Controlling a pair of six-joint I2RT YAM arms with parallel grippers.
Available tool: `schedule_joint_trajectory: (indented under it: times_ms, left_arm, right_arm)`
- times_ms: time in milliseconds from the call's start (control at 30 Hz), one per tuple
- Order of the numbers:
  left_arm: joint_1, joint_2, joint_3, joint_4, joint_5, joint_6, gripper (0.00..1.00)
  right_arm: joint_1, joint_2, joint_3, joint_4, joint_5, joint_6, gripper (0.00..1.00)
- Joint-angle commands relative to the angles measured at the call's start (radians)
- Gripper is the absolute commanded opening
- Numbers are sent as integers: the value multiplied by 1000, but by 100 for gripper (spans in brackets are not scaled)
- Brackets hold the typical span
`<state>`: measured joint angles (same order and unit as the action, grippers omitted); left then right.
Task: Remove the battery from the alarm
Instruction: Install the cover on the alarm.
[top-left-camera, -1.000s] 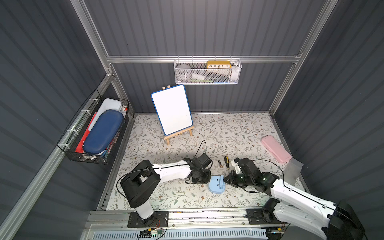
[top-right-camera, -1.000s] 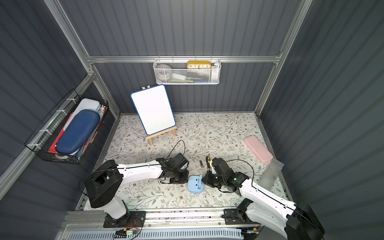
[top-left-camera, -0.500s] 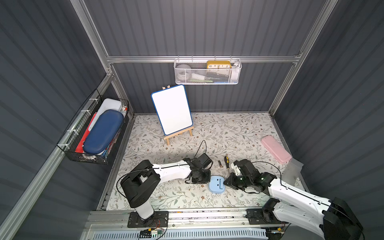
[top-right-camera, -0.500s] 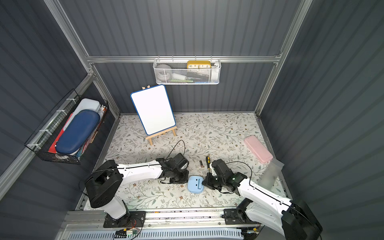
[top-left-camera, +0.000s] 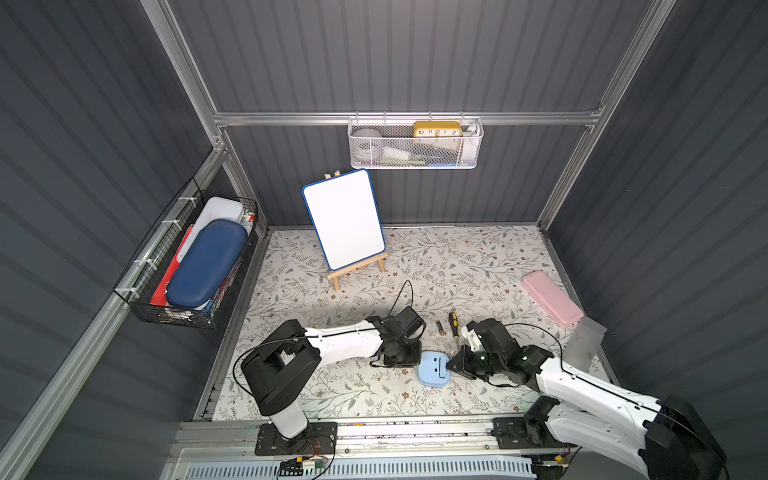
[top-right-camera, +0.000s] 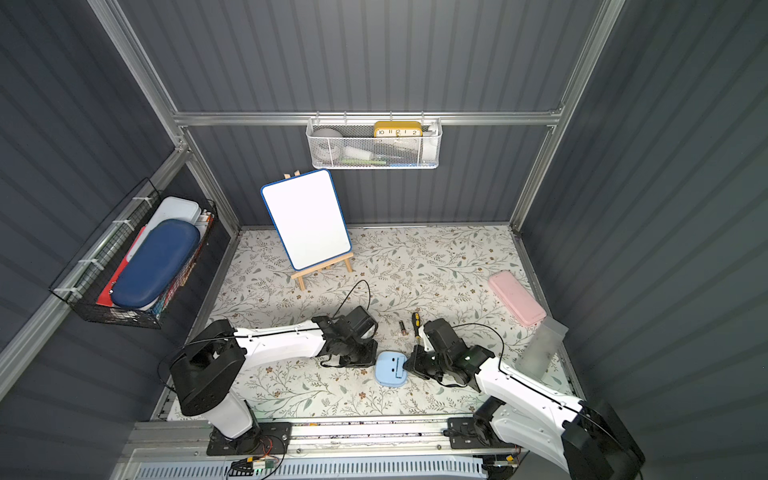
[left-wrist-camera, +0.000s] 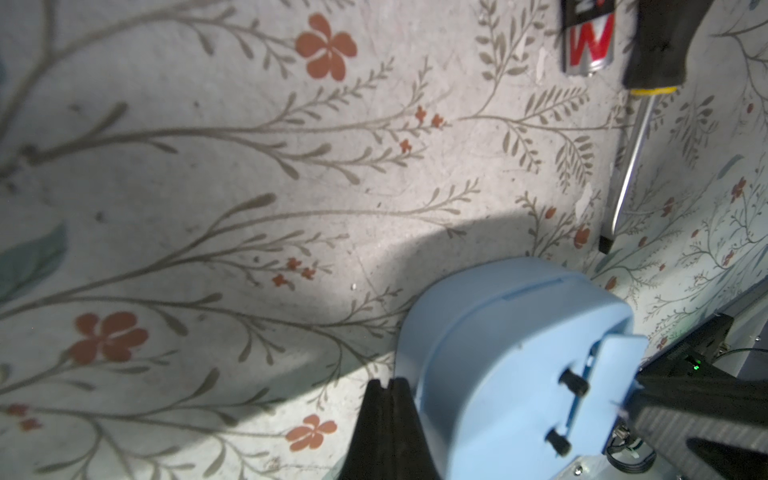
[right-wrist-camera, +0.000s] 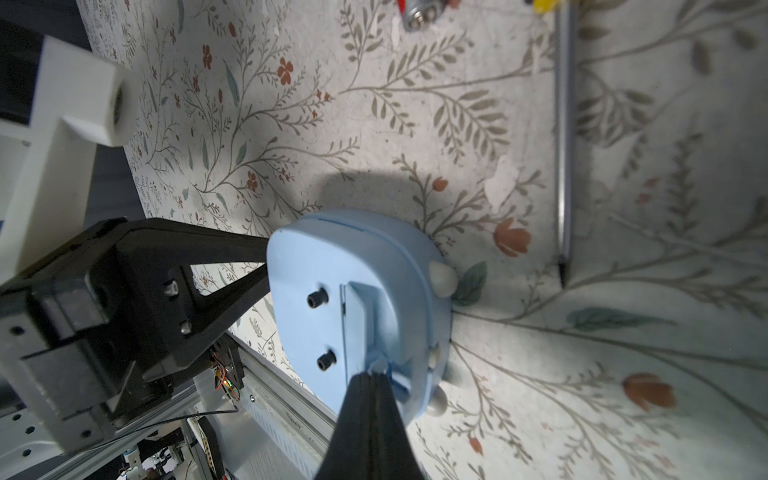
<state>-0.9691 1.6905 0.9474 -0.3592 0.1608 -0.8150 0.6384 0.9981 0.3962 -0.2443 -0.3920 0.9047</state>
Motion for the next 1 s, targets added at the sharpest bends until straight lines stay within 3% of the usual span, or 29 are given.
schedule_joint_trajectory:
  times_ms: [0,767,967]
  left_arm:
    - [-2,11,9,-1,12,22,0]
    - [-3,21,20,1,16,28,0]
    - [-3,20,19,2,19,30,0]
  right_arm:
    - [-4,4,-20,6,-13,-2,0]
    - [-9,35,-21,44,-23,-22,0]
    - [-8,29,-7,17,-46,-32,4]
